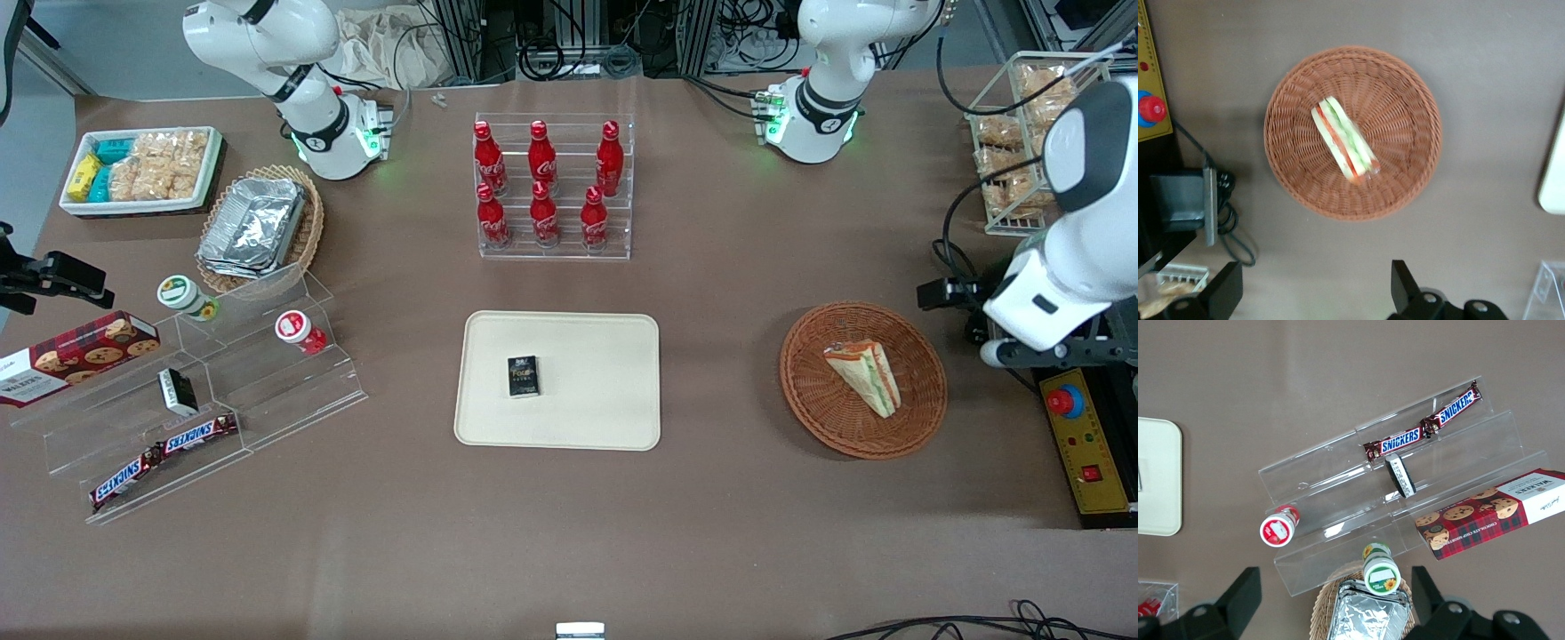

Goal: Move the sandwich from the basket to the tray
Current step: 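Move the left gripper over the wrapped sandwich in the wicker basket, then lower the left gripper and close it on the sandwich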

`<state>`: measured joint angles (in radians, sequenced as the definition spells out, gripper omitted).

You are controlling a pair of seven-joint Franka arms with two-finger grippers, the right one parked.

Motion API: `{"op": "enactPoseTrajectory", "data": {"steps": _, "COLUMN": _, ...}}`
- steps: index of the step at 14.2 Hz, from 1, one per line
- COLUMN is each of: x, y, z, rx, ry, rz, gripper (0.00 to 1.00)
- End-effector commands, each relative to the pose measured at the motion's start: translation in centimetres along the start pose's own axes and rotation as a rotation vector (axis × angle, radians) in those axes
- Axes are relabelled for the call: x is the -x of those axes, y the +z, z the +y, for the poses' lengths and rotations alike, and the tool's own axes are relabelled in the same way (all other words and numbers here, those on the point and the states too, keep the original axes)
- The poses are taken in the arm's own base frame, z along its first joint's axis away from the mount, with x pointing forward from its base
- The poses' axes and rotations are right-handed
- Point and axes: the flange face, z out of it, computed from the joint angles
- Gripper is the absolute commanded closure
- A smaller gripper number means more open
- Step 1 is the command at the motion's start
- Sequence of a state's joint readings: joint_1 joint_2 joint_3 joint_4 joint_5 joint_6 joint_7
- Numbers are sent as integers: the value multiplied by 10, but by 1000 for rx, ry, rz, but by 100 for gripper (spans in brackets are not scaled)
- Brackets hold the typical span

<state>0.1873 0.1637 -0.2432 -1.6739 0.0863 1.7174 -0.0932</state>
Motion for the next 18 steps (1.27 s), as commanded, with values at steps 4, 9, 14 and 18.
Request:
{"op": "enactPoseTrajectory", "data": {"steps": 4, "x": 22, "y": 158, "z": -34, "rx": 62, "ry": -282, "rz": 184, "gripper": 1}}
{"op": "enactPoseTrajectory", "data": {"steps": 9, "x": 9, "y": 202, "z": -23, "rx": 79, "ry": -510, "rz": 108, "gripper": 1}}
{"op": "enactPoseTrajectory", "data": {"steps": 14, "x": -3, "y": 214, "z": -4, "rx": 87, "ry": -588, "rz": 82, "gripper": 1}}
{"op": "enactPoseTrajectory", "data": {"steps": 18, "x": -7, "y": 219, "z": 14, "rx": 70, "ry": -616, "rz": 27, "gripper": 1}}
